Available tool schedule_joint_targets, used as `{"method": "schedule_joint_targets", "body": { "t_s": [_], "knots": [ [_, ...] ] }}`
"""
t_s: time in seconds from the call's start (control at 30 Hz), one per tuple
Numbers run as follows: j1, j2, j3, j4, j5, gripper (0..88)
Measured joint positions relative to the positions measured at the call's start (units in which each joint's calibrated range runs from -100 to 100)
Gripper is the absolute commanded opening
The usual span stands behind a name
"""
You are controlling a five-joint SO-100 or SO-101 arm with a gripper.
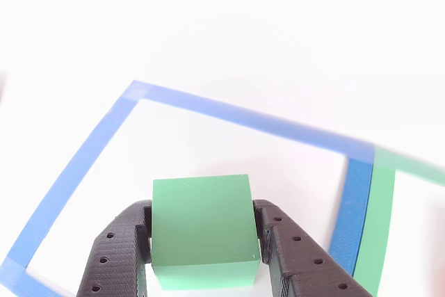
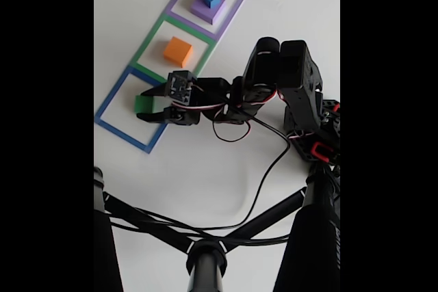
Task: Tower of hanoi
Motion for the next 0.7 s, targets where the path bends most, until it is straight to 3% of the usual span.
{"method": "schedule_joint_targets", "body": {
  "t_s": [0.17, 0.3, 0.5, 0.7],
  "knots": [
    [-0.65, -4.81, 0.7, 4.41, 0.0, 6.0],
    [-1.31, -15.37, 1.31, 14.53, 0.0, 5.8],
    [-1.8, -34.95, -0.52, 38.52, 0.0, 5.6],
    [-1.31, -47.95, -15.67, 69.98, 0.0, 4.8]
  ]
}}
